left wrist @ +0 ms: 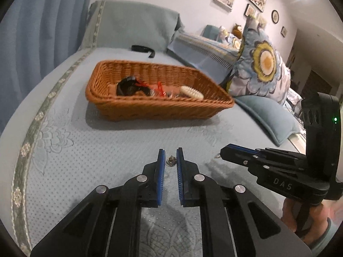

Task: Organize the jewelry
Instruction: 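Carry the charm and ring into the basket and open both grippers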

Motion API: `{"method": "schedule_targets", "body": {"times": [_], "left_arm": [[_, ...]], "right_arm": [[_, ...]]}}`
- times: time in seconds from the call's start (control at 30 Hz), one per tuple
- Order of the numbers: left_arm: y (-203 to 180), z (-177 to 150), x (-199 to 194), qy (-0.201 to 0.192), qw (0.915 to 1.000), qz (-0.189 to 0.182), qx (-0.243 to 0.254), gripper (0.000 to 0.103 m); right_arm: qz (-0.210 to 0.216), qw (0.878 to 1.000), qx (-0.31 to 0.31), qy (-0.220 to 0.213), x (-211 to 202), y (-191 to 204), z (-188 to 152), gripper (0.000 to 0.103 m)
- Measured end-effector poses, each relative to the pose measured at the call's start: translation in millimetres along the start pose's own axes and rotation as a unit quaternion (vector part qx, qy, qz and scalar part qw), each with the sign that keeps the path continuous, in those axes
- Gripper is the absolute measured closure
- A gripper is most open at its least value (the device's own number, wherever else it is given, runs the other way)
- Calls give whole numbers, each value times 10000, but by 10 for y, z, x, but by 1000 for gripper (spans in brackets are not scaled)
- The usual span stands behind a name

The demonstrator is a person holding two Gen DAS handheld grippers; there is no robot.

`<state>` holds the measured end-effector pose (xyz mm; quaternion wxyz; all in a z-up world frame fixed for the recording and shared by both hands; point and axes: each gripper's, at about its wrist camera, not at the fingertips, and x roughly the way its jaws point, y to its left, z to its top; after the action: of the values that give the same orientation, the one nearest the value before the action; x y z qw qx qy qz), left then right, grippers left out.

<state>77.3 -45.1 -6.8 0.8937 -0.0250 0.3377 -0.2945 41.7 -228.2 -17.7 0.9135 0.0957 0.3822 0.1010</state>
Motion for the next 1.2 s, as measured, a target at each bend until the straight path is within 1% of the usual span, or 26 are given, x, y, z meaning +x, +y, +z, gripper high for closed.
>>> {"method": "schedule_targets", "body": {"times": [0.2, 0.33, 0.5, 0.6, 0.7, 0.8, 0.9, 1.03, 1.13, 1.2], "left_arm": [[-72, 94, -142, -229, 9997, -99, 36, 94], [-102, 227, -215, -415, 9990, -137, 55, 94], [-99, 513, -254, -654, 9977, -124, 117, 94], [-74, 723, -175, -751, 9969, -53, 211, 94], [-23, 897, -48, -787, 9967, -42, 185, 94], [63, 1062, 189, -774, 9969, 31, 103, 94], [149, 1138, 418, -696, 9975, 125, 19, 94], [236, 1149, 728, -523, 9981, 315, 1, 94], [276, 1139, 816, -517, 9978, 425, -36, 94], [303, 1136, 880, -475, 9979, 437, -74, 94]], "right_arm": [[149, 9991, -71, -402, -241, 68, 80, 94], [189, 9975, -88, -681, -365, 84, 210, 94], [254, 9963, -51, -823, -378, 46, 493, 94], [127, 9958, -146, -891, -300, 10, 762, 94], [152, 9965, -75, -821, -160, -74, 991, 94], [250, 9975, 222, -629, 144, -241, 1193, 94], [95, 9983, 421, -399, 437, -362, 1263, 94], [-21, 9981, 563, -255, 726, -485, 1330, 94], [-56, 9986, 531, -52, 905, -508, 1366, 94], [-60, 9988, 493, -13, 954, -500, 1366, 94]]}}
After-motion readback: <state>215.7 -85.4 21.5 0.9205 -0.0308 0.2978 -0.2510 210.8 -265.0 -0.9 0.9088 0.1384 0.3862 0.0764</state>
